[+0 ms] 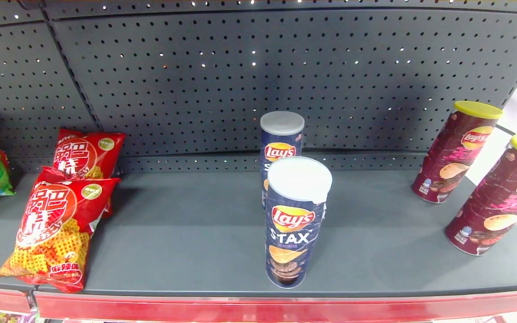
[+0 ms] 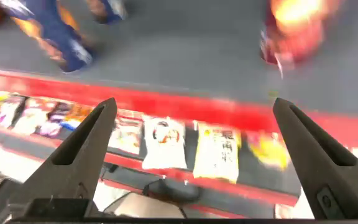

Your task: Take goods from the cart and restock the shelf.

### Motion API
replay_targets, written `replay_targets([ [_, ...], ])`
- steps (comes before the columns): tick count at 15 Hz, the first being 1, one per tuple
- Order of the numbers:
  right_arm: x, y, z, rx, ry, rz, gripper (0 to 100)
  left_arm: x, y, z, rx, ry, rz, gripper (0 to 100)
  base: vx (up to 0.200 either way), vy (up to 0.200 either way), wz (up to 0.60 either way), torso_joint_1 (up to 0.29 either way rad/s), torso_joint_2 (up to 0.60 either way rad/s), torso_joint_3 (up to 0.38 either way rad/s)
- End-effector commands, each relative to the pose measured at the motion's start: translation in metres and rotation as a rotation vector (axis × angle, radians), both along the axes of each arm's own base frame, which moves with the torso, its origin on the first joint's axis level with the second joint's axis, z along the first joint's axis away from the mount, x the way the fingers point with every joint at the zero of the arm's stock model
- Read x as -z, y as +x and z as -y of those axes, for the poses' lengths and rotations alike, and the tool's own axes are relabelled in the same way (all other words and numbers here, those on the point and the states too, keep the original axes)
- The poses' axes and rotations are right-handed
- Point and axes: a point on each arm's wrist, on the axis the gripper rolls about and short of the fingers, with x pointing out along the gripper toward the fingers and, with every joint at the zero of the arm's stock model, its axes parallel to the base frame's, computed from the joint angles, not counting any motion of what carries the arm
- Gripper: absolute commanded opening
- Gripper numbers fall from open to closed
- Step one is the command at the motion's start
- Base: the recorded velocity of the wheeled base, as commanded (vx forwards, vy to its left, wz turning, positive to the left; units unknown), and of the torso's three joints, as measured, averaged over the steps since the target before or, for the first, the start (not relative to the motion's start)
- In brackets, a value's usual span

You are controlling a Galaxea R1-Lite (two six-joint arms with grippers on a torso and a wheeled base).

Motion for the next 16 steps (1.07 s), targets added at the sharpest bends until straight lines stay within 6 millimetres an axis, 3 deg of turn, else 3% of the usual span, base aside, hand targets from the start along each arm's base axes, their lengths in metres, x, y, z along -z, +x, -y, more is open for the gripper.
replay_targets([
  [1, 0.035, -0.011, -0.001, 0.049, 0.008, 0.043, 100, 0.000, 0.000, 0.000, -0.001, -0.001, -0.001, 100, 0.000, 0.000, 0.00, 0.000, 0.00, 0.000],
  [4, 0.073, 0.006, 0.000, 0.142, -0.003, 0.155, 100, 0.000, 0.000, 0.000, -0.001, -0.001, -0.001, 100, 0.000, 0.000, 0.00, 0.000, 0.00, 0.000],
  [11, 0.077, 0.009, 0.004, 0.316, -0.122, 0.140, 100, 0.000, 0.000, 0.000, -0.001, -0.001, -0.001, 100, 0.000, 0.000, 0.00, 0.000, 0.00, 0.000],
  [16, 0.082, 0.002, 0.005, 0.332, -0.053, 0.193, 100, 0.000, 0.000, 0.000, -0.001, -0.001, -0.001, 100, 0.000, 0.000, 0.00, 0.000, 0.00, 0.000],
])
